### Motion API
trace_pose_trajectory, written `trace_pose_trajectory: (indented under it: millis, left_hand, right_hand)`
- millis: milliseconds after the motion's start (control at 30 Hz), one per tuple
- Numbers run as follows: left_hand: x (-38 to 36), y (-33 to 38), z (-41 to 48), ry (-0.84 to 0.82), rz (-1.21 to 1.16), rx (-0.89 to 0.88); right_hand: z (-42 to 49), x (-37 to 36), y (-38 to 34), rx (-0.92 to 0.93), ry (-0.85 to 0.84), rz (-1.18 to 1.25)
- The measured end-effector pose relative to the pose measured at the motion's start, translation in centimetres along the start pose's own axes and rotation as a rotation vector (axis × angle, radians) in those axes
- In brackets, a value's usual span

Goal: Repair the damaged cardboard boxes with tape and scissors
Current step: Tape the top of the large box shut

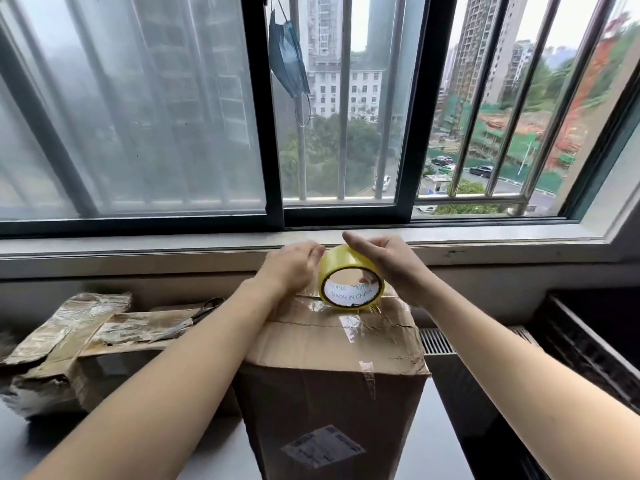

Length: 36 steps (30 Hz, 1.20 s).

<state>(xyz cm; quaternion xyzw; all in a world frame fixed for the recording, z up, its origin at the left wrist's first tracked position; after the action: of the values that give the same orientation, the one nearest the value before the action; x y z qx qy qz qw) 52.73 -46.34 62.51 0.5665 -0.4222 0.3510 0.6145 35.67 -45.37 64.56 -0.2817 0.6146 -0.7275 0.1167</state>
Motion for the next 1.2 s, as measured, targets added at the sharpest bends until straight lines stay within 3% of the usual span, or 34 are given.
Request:
trace_pose_trajectory:
  millis: [167,267,433,533,633,767,867,1033,1200]
  left_hand:
    - [-1.9,-1.3,0.3,-0.046,0.351,-0.015]
    - [-2.0,-1.5,0.4,-0.013,0.321,-0.003]
    - [-1.6,-1.1,0.0,0.036,0.229,-0.006]
    - [-1.7,-0.7,-0.3,0.025,0.244,-0.001]
    - [-1.7,-0.4,-0.5,0.006,0.250,0.007]
    - [-1.2,1.2,-0.6,-0.022,0.230,0.042]
    - [-1.9,3.9,0.3,-0.074,0.114,0.025]
    - [-3.3,6.3,1.3,-0.115,0.095,-0.110]
    - [-5.1,4.5,2.2,-0.061,0.175,-0.141]
  right_hand:
    - [0.3,-0.9,1.9,-0.135,0.031,-0.060]
    - [0.3,-1.1,0.5,-0.040,0.024,-0.046]
    - [-0.7,2.7,-3.3,0.064,0.102,-0.467]
    - [-1.2,4.3,-3.1,0.029,0.092,-0.501]
    - [-1.7,4.2,-2.5,0.066,0.098,-0.368]
    - [-2.5,5.3,0.6,0.022,0.181,0.063]
    - [-3.0,5.1,2.2,-0.014,0.217,0.231]
    - [-3.3,4.0,3.6,-0.029,0.211,0.421]
    - [-2.8,4.2,3.2,-0.012,0.252,0.411]
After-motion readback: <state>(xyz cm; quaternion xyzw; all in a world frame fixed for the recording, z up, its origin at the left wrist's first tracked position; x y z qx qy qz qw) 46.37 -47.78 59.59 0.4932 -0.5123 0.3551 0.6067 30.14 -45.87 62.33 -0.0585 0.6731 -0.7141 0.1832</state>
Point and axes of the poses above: each hand's wrist, its own z-axis towards the middle knuckle, its own x-axis out of the back of the hand, y = z × x, the point moved 7 cm from there along z, towards the middle knuckle, and after that the axes turned 11 degrees about -y, right-handed, at the moved point
